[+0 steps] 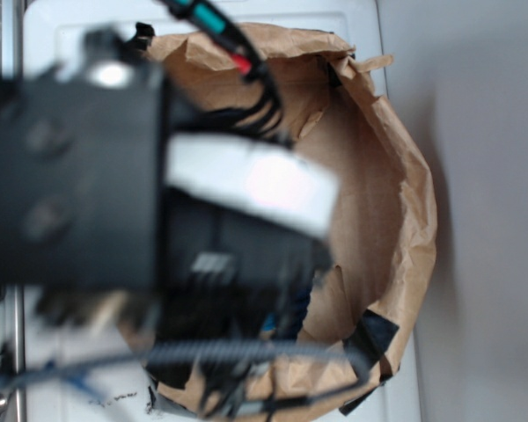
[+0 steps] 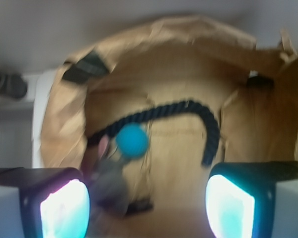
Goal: Grab the blue rope.
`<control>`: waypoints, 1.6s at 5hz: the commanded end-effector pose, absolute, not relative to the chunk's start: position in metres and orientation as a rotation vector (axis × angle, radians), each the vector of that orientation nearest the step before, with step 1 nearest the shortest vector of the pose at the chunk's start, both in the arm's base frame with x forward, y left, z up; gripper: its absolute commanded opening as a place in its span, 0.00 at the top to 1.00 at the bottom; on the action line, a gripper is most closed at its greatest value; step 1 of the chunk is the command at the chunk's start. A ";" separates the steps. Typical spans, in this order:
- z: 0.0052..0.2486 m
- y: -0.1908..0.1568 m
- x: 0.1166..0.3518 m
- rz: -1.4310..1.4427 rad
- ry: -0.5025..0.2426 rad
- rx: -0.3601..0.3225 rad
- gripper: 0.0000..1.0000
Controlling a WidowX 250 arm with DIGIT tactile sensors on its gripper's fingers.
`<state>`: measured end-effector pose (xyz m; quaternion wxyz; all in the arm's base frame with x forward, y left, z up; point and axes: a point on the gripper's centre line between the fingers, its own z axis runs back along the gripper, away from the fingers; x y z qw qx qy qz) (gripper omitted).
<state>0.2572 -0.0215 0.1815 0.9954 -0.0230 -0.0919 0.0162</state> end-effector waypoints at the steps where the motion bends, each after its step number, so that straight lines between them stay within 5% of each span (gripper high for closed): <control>1: 0.164 -0.014 0.289 0.059 -0.226 -0.091 0.00; 4: 0.164 -0.014 0.289 0.059 -0.226 -0.091 0.00; 7: 0.121 0.026 0.272 0.437 -0.306 -0.193 0.00; 8: 0.101 0.019 0.288 0.473 -0.250 -0.167 0.00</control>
